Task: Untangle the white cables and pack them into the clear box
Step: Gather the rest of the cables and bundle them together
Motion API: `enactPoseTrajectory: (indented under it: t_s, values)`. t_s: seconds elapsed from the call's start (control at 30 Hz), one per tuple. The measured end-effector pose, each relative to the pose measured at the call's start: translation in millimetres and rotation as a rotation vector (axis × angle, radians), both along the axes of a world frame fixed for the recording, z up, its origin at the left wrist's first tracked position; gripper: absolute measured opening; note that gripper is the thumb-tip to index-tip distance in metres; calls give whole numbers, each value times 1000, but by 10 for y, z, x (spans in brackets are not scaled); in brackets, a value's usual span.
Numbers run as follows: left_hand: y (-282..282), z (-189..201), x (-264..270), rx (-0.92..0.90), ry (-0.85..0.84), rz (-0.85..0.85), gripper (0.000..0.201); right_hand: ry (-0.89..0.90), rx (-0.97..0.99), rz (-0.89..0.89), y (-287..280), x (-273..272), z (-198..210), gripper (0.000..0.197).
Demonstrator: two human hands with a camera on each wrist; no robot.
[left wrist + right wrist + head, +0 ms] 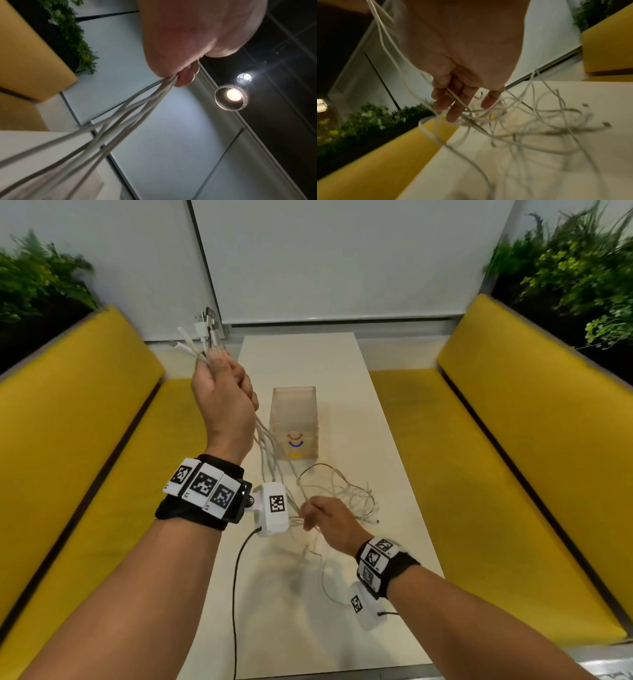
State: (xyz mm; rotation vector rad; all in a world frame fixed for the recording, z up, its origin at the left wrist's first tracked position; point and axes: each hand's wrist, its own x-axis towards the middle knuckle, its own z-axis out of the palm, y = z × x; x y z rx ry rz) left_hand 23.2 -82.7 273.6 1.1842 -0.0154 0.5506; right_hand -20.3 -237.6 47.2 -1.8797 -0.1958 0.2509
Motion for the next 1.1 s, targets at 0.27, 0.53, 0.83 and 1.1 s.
enactPoseTrajectory:
  t_s: [0.27, 0.53, 0.83, 1.1]
  values:
    - [32, -149, 40, 76, 53, -6, 35, -265, 299, -113, -151, 319, 1666, 26]
    - [142, 68, 91, -13, -17, 80, 34, -147, 236, -98, -319, 273, 1678, 35]
    - [221, 16, 91, -35, -18, 74, 35, 213, -186, -51, -581, -391, -264, 47]
    - [35, -359, -38, -14, 114, -74, 47, 133, -558, -161, -474, -197, 27, 34]
